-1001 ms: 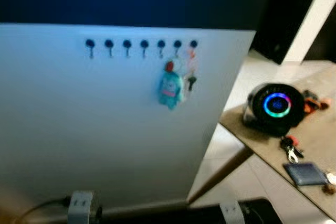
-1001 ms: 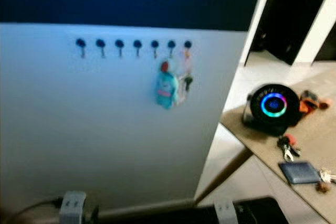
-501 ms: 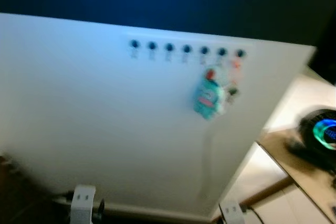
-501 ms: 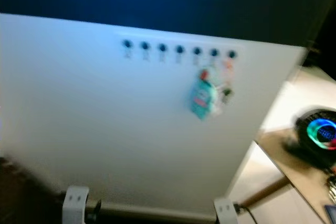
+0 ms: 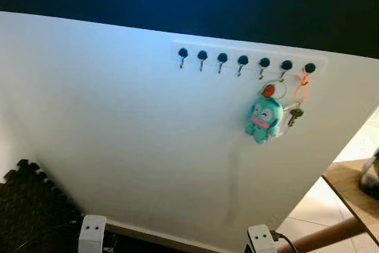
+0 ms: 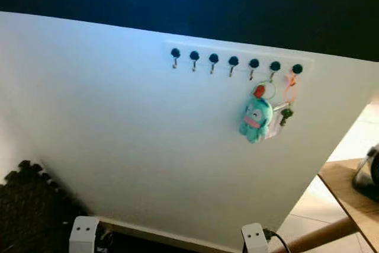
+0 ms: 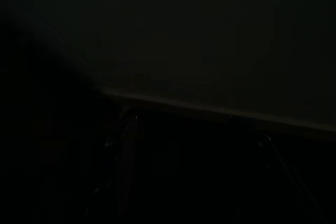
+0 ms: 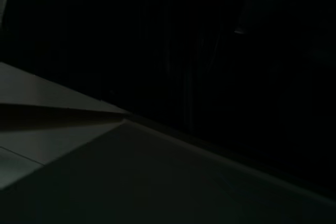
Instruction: Hang keys on a hook
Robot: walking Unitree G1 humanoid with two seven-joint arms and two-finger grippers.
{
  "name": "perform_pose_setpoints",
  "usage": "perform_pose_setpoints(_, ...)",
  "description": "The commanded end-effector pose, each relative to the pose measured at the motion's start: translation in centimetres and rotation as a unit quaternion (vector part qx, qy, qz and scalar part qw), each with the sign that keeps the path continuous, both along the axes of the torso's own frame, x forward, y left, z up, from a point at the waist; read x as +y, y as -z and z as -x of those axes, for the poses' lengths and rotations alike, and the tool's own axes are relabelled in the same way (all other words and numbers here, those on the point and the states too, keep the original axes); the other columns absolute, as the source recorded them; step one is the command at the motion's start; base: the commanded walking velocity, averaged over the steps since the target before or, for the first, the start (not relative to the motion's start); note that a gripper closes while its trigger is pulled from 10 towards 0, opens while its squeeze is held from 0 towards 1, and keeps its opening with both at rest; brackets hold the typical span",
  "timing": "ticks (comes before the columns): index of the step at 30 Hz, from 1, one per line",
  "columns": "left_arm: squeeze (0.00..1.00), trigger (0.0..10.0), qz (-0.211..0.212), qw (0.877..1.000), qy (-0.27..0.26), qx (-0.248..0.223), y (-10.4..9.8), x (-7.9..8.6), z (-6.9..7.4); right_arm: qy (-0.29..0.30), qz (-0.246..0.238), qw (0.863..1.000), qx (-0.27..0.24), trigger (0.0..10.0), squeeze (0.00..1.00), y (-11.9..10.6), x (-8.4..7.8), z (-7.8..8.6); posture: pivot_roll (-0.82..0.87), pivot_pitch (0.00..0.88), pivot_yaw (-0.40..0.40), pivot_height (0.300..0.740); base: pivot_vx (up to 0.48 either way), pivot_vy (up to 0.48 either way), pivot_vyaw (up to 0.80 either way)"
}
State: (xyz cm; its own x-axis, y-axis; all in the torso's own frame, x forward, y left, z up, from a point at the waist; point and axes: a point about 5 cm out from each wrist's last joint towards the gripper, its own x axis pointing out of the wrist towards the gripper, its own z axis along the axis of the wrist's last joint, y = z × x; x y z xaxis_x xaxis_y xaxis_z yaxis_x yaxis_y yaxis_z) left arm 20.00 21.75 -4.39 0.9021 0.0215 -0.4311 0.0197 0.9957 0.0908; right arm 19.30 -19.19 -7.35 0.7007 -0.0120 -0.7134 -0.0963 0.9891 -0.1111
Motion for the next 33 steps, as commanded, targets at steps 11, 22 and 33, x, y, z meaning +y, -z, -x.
perform_pose_setpoints(11, 0.00, 10.0, 0.007, 1.000, 0.005, 0.017, 0.39, -0.36, 0.18, 0.013, -0.002, 1.000, 0.002, 10.0, 0.00, 0.11, -0.42, 0.36, 0.11, 0.023, -0.068, 0.740, 0.000, -0.175, 0.00)
perform_pose_setpoints(22, 0.00, 10.0, 0.002, 1.000, 0.003, 0.026, 0.51, -0.09, 0.29, 0.013, -0.004, 1.000, 0.001, 10.0, 0.00, 0.07, -0.30, 0.22, 0.12, 0.023, -0.070, 0.740, 0.000, 0.000, 0.00)
perform_pose_setpoints(33, 0.00, 10.0, 0.008, 0.999, 0.015, 0.028, 0.50, -0.25, 0.23, 0.016, -0.005, 1.000, 0.002, 10.0, 0.00, 0.14, -0.30, 0.37, 0.12, 0.027, -0.065, 0.740, 0.000, 0.199, 0.00)
